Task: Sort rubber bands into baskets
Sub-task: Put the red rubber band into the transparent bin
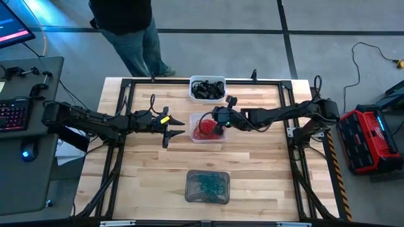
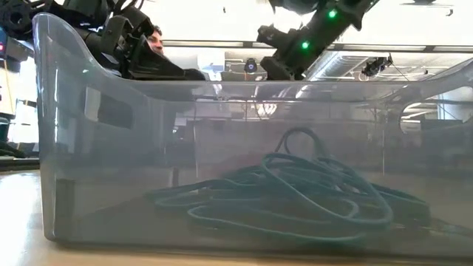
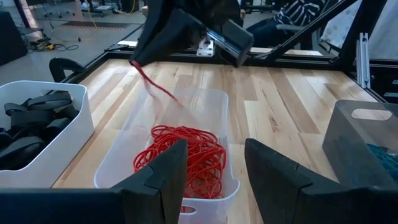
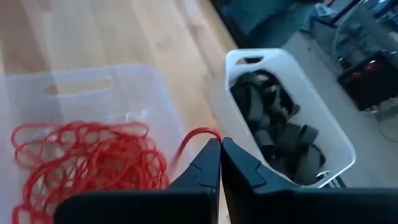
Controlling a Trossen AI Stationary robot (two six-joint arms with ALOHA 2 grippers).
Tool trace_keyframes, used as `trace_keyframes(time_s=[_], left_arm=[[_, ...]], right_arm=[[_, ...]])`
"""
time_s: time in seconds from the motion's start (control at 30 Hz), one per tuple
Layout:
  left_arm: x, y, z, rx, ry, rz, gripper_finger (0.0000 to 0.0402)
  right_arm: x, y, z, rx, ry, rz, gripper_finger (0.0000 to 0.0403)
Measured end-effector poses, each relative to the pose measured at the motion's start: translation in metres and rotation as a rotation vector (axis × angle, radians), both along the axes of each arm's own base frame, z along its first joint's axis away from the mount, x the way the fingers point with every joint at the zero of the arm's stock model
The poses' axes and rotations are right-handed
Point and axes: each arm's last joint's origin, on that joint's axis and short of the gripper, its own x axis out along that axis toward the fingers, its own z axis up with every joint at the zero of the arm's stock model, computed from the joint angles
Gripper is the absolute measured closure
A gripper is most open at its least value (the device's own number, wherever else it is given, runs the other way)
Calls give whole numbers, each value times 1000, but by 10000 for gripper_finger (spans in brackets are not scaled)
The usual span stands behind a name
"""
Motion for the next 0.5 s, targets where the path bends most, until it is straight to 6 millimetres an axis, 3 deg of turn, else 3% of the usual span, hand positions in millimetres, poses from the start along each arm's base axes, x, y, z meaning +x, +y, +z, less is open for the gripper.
trace_keyframes(time_s=[0.27, 0.5], left_arm=[[0, 0, 0, 0, 0, 0, 250], [0, 0, -1, -3, 10, -11, 250]], right_arm=[[2, 4, -4, 127, -8, 90, 403], [13, 5, -32, 282, 35, 141, 403]])
